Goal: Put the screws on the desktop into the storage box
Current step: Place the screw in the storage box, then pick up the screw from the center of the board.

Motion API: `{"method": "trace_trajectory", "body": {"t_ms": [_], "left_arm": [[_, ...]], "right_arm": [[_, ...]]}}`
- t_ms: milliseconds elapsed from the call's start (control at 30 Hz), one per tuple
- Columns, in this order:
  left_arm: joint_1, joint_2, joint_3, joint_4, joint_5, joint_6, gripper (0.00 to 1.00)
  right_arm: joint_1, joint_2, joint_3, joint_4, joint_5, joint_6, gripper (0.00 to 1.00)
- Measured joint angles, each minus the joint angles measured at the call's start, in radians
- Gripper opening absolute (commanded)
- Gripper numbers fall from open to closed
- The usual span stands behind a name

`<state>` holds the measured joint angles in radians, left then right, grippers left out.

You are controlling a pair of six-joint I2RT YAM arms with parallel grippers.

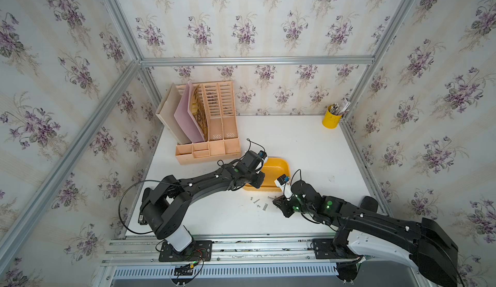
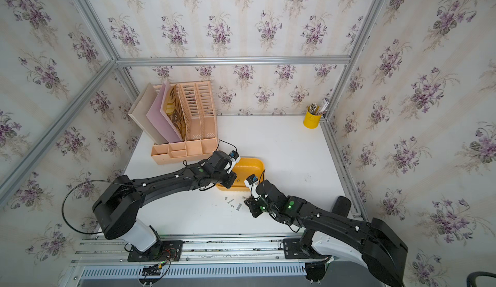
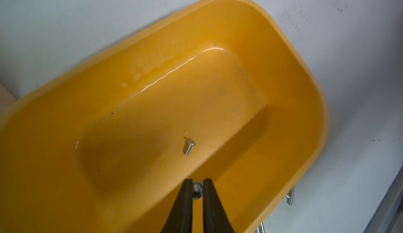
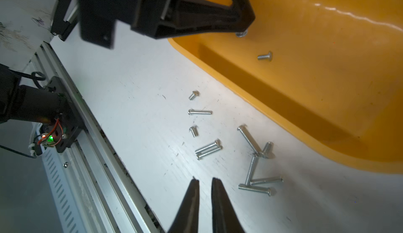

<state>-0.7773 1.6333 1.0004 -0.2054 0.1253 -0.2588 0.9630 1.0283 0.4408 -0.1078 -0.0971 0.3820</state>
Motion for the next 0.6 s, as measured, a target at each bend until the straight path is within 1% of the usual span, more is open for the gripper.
{"method": "trace_trajectory", "body": {"t_ms": [133, 200, 300, 467, 500, 533, 600], "left_arm": [[0.000, 0.008, 0.007, -0.008, 0.000, 0.006, 0.34], [0.000, 0.006, 0.006, -0.008, 0.000, 0.008, 0.35], [0.000, -0.003, 0.005, -0.008, -0.006, 0.009, 0.38], [0.000, -0.056, -0.002, -0.015, -0.015, 0.008, 0.54], [0.000, -0.079, -0.010, -0.014, -0.019, 0.008, 0.55], [0.000, -0.103, -0.019, -0.014, -0.022, 0.003, 0.60], [0.001, -0.150, -0.038, -0.014, -0.029, -0.005, 0.62]], "right_arm": [[0.002, 0.025, -0.014, 0.006, 0.026, 0.015, 0.20], [0.002, 0.043, -0.017, 0.012, 0.041, 0.014, 0.21], [0.002, 0.086, -0.019, 0.037, 0.063, 0.010, 0.24], [0.003, 0.167, -0.012, 0.082, 0.083, -0.016, 0.32], [0.003, 0.178, -0.008, 0.089, 0.089, -0.021, 0.33], [0.003, 0.188, -0.003, 0.097, 0.093, -0.026, 0.34], [0.003, 0.208, 0.008, 0.114, 0.104, -0.042, 0.34]]}}
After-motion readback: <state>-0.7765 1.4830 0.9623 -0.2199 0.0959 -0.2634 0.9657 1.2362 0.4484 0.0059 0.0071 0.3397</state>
